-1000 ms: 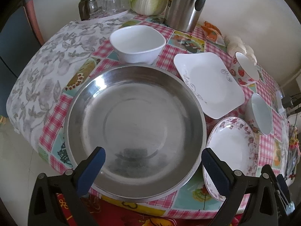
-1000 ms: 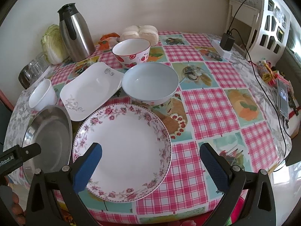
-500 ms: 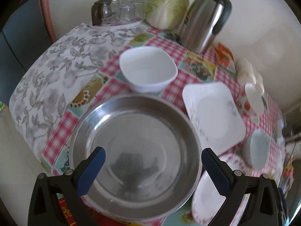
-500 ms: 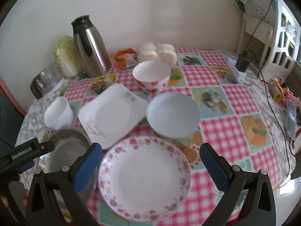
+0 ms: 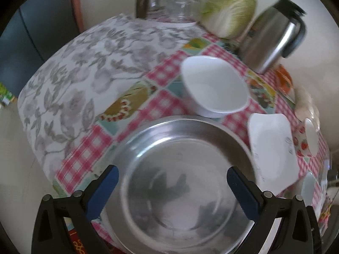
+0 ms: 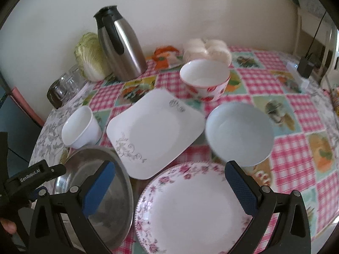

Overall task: Organize plates and bowls
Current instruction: 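Move both tools to the steel basin rim and close on it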

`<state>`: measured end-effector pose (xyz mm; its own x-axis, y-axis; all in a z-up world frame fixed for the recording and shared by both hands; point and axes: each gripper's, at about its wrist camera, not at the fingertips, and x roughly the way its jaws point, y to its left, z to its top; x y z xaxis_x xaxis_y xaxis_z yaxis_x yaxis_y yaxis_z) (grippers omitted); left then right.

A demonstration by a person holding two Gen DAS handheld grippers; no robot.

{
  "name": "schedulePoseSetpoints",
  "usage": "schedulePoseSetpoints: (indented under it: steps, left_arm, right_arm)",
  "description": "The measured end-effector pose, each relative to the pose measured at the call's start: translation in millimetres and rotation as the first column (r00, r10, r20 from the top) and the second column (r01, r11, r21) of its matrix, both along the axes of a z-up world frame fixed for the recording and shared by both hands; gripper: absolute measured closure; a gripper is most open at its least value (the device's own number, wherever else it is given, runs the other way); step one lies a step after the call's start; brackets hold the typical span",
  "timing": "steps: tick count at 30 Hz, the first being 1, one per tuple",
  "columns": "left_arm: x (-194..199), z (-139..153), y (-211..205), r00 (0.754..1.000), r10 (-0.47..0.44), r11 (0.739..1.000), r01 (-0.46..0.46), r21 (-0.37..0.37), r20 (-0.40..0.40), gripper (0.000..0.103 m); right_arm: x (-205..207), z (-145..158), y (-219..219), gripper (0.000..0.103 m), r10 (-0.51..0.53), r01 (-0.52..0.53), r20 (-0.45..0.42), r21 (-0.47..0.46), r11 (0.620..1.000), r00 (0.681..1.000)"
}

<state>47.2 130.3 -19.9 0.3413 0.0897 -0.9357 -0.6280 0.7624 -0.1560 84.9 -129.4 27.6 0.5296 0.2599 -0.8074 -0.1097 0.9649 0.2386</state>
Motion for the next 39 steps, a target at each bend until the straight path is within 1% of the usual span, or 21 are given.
schedulePoseSetpoints:
  steps: [5, 7, 9, 11, 16, 18, 20, 21, 25, 26, 28, 30, 32, 35, 38, 39]
  left_arm:
    - [-10, -11, 22, 0.999, 0.032, 0.999, -0.032, -0.032, -0.027, 0.0]
    - [-15, -16, 30, 0.999, 0.039, 0.996, -0.04, -0.077, -0.027, 0.0]
    - [-21, -22, 39, 0.998, 0.056, 0.989, -0.057, -0.139, -0.013, 0.0]
    - [-26, -26, 45, 0.997, 0.072, 0.983, -0.073, -0.168, -0.016, 0.0]
    - [-31, -26, 55, 0.996, 0.082, 0.99, -0.084, -0.117, -0.025, 0.0]
    - [-32, -26, 59, 0.996, 0.085, 0.991, -0.086, -0.102, -0.019, 0.0]
    - [-33, -26, 63, 0.996, 0.091, 0.99, -0.092, -0.104, -0.007, 0.0]
    - [-33, -27, 66, 0.996, 0.094, 0.989, -0.093, -0.113, 0.005, 0.0]
    - [-34, -24, 70, 0.992, 0.091, 0.987, -0.079, -0.138, 0.083, 0.0]
    - [-33, -24, 69, 0.994, 0.078, 0.988, -0.067, -0.136, 0.082, 0.0]
    - [-29, -25, 66, 0.996, 0.055, 0.991, -0.046, -0.129, 0.066, 0.0]
    - [-26, -28, 65, 0.999, 0.032, 0.995, -0.03, -0.094, 0.026, 0.0]
    - [-25, -30, 64, 0.999, 0.03, 0.997, -0.029, -0.073, 0.013, 0.0]
    - [-22, -32, 63, 1.0, 0.022, 0.998, -0.022, -0.055, -0.005, 0.0]
    - [-22, -37, 60, 0.999, 0.004, 0.999, -0.006, -0.05, -0.035, 0.001]
    - [-21, -38, 59, 0.999, 0.001, 0.998, -0.003, -0.055, -0.039, 0.002]
  right_arm:
    - [-1, -11, 13, 0.0, 0.03, -0.03, -0.024, 0.026, 0.999, 0.999]
    - [-2, -16, 20, 0.0, 0.054, -0.053, -0.042, 0.038, 0.998, 0.998]
    - [-2, -21, 28, 0.0, 0.079, -0.076, -0.059, 0.053, 0.996, 0.995]
    - [-3, -24, 36, 0.0, 0.099, -0.095, -0.07, 0.064, 0.993, 0.993]
    - [-3, -36, 50, 0.002, 0.123, -0.115, -0.096, 0.084, 0.99, 0.988]
    - [-4, -39, 55, 0.008, 0.135, -0.126, -0.099, 0.09, 0.988, 0.986]
    - [-3, -42, 59, 0.019, 0.149, -0.139, -0.108, 0.095, 0.986, 0.983]
    - [-3, -43, 60, 0.021, 0.156, -0.145, -0.112, 0.101, 0.984, 0.981]
    - [-3, -49, 63, 0.034, 0.18, -0.164, -0.132, 0.125, 0.979, 0.975]
    - [-3, -50, 64, 0.036, 0.183, -0.166, -0.133, 0.127, 0.978, 0.974]
    - [-2, -50, 66, 0.037, 0.189, -0.173, -0.131, 0.125, 0.977, 0.973]
    - [-2, -51, 68, 0.037, 0.2, -0.181, -0.139, 0.135, 0.974, 0.97]
    - [-2, -54, 70, 0.038, 0.213, -0.192, -0.15, 0.144, 0.971, 0.965]
    - [-1, -60, 73, 0.048, 0.226, -0.2, -0.172, 0.153, 0.968, 0.959]
    - [-1, -64, 73, 0.054, 0.227, -0.201, -0.186, 0.15, 0.968, 0.956]
    - [-1, -64, 73, 0.054, 0.227, -0.202, -0.185, 0.148, 0.968, 0.956]
